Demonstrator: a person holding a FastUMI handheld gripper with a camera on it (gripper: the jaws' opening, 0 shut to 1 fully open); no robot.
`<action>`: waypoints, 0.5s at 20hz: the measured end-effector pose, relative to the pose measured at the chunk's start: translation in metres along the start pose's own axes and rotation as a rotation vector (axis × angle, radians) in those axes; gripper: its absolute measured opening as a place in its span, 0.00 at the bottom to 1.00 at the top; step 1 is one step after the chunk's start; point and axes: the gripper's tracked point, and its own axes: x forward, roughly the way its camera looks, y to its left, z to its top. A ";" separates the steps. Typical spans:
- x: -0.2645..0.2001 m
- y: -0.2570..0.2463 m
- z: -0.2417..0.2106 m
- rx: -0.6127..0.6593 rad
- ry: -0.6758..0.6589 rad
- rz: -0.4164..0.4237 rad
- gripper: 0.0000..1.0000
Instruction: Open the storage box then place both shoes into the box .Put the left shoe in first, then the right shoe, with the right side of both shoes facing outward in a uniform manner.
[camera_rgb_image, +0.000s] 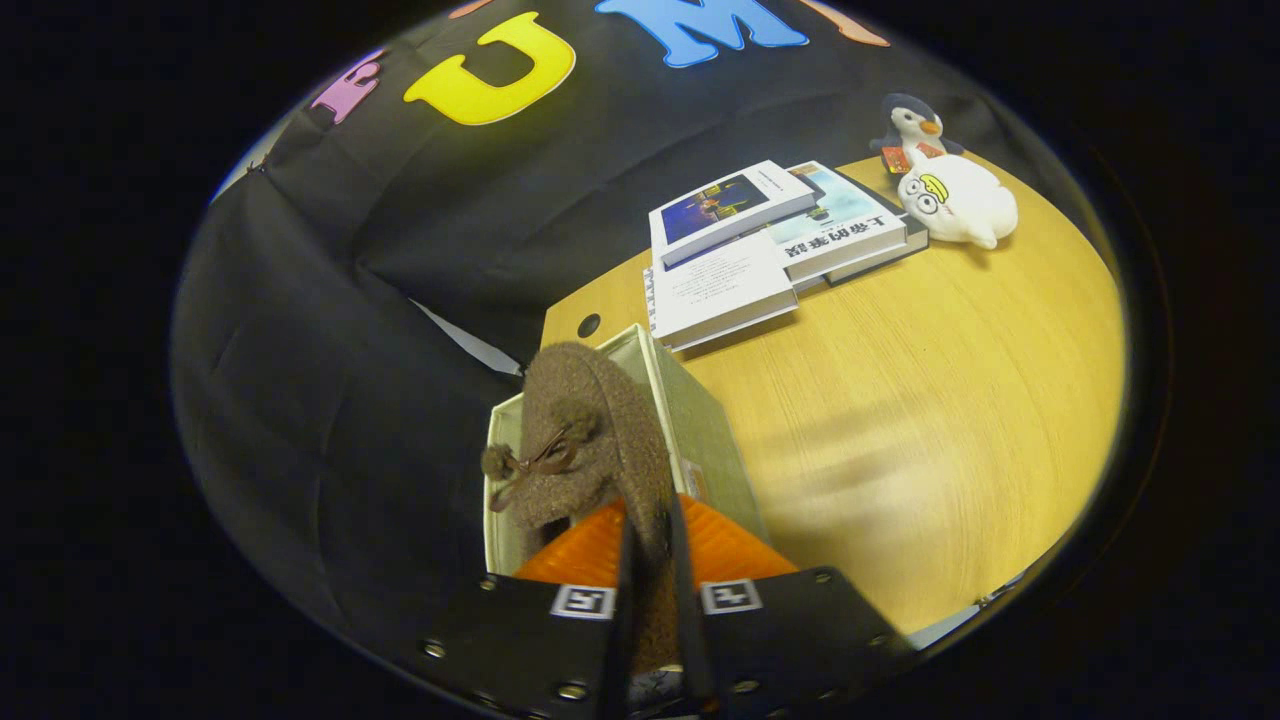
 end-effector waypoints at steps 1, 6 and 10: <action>-0.003 0.000 0.005 -0.006 -0.022 0.003 0.59; -0.032 -0.004 0.031 -0.064 -0.119 0.004 0.98; -0.068 -0.014 0.051 -0.159 -0.203 0.003 0.98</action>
